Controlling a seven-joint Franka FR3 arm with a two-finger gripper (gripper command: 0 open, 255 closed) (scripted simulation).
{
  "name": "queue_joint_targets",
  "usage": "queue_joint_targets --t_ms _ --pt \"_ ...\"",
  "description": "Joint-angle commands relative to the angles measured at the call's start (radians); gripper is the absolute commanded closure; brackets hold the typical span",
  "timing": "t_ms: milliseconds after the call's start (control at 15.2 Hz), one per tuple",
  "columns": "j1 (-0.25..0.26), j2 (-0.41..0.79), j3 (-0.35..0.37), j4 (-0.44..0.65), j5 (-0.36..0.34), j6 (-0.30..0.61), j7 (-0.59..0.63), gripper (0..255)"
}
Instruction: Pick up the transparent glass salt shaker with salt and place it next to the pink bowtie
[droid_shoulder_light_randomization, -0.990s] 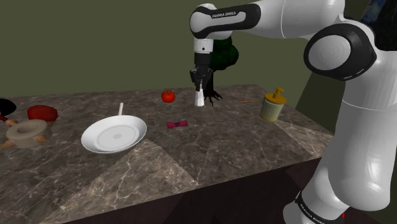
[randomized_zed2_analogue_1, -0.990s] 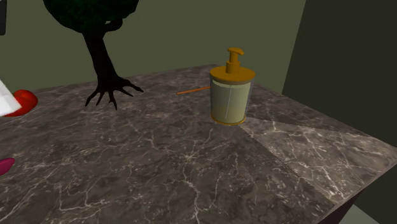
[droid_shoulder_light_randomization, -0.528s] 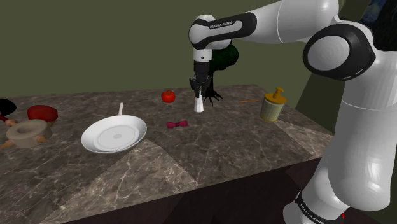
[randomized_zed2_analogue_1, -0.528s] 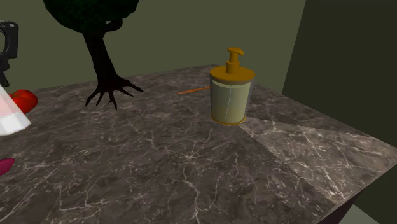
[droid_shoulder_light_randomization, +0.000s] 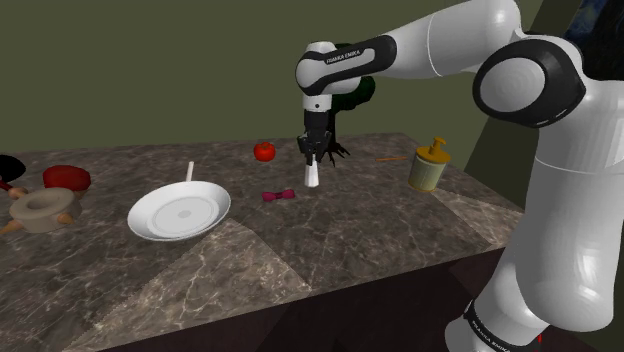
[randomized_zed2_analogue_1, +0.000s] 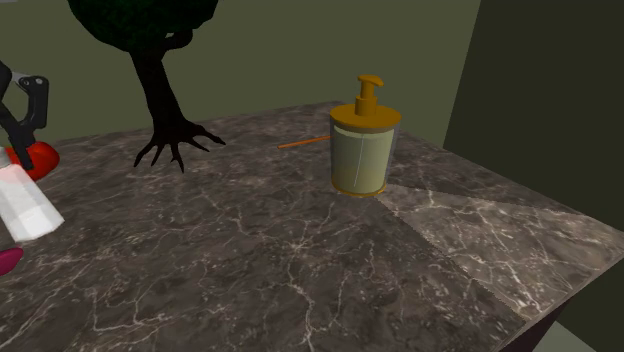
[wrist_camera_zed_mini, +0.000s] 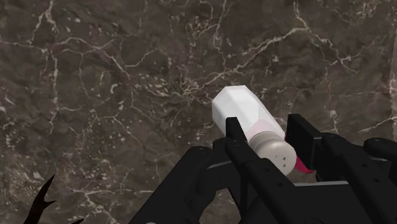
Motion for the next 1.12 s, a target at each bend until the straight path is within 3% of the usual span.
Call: queue_joint_targets --t_ms 0,594,1056 --pt "0.000 0.006 0.001 -0.019 0.002 0.026 -0.003 255" --pt "-0.001 0.046 0.006 -0.092 0.017 0.135 -0.018 255" --pt "-0.001 0.046 0.006 -0.092 0.017 0.135 -0.018 255"
